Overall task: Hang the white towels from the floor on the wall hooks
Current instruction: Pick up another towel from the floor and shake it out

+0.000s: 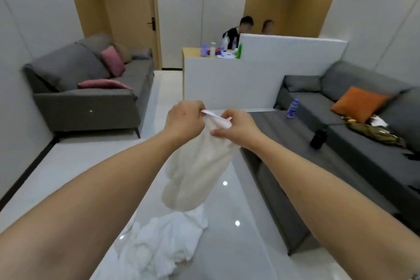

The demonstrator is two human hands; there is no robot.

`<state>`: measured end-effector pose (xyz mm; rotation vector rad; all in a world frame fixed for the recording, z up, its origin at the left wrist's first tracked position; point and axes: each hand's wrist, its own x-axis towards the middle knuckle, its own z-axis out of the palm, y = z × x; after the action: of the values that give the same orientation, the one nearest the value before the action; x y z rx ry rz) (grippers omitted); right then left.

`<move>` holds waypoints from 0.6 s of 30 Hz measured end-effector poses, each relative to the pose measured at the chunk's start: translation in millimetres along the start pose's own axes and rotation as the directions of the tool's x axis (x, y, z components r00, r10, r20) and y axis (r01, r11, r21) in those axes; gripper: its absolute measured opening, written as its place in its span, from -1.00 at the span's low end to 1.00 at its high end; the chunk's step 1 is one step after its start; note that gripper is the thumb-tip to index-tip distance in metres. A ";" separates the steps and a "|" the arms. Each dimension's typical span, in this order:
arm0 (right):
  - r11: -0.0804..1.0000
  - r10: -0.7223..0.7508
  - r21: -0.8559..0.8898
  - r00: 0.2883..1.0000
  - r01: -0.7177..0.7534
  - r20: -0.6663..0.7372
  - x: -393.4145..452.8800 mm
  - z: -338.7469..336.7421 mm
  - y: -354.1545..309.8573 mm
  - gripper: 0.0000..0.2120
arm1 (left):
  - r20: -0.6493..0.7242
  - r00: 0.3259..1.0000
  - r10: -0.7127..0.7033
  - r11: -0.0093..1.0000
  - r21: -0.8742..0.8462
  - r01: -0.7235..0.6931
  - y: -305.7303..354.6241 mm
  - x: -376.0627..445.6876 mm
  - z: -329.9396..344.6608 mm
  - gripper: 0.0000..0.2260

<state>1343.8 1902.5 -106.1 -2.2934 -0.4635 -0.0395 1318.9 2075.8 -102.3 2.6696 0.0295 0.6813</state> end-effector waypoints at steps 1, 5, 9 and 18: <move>0.994 0.020 -0.103 1.000 -0.022 -0.016 -13.4 -15.7 15.5 -0.72 | -0.015 1.000 0.016 1.000 -0.022 -0.017 16.7 -1.9 1.3 -0.76; 0.941 0.137 -0.285 0.977 -0.180 -0.166 -64.4 -77.7 79.8 -0.84 | -0.073 0.997 0.026 0.996 -0.082 -0.032 83.5 -7.1 0.6 -0.76; 0.905 0.278 -0.255 0.927 -0.340 -0.251 -114.9 -144.8 130.1 -0.87 | 0.041 0.994 -0.100 0.992 -0.069 0.103 149.5 -3.4 6.2 -0.76; 0.904 0.172 -0.351 0.959 -0.245 -0.226 -189.0 -302.5 198.5 -0.78 | 0.515 0.758 0.400 0.902 -0.366 -0.227 394.3 -59.0 132.6 -0.84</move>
<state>1269.8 1503.0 -66.6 -2.6722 -0.1098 -0.2594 1299.7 1656.3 -90.6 2.4979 -0.6555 -0.0815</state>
